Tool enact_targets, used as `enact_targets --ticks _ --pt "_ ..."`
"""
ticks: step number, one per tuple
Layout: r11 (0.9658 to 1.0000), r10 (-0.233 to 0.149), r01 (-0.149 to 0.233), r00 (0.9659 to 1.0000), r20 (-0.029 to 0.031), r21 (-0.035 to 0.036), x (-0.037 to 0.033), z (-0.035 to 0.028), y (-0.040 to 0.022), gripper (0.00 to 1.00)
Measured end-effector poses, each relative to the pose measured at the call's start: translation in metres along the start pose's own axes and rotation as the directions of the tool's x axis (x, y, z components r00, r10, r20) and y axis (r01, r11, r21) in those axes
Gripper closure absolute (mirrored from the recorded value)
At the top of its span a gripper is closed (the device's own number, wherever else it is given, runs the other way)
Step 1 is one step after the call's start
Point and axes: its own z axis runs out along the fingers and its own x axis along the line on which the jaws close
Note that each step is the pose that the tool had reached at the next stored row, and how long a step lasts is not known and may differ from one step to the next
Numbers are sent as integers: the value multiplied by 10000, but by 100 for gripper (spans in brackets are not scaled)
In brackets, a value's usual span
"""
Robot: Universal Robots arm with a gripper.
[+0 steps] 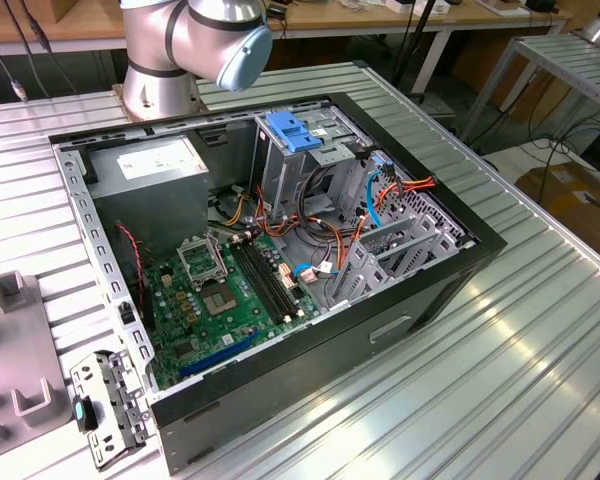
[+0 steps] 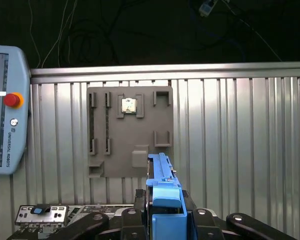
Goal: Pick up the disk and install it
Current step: 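Pick up the disk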
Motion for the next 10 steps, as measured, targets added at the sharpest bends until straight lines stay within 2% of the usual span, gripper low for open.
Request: enact_targets --ticks 3,6,10 --pt "10000 0 0 10000 -7 1 -3 3 -106 63" --pt "10000 0 0 10000 -7 0 -7 7 -244 63" --pt "10000 0 0 10000 -7 1 -9 10 -337 63"
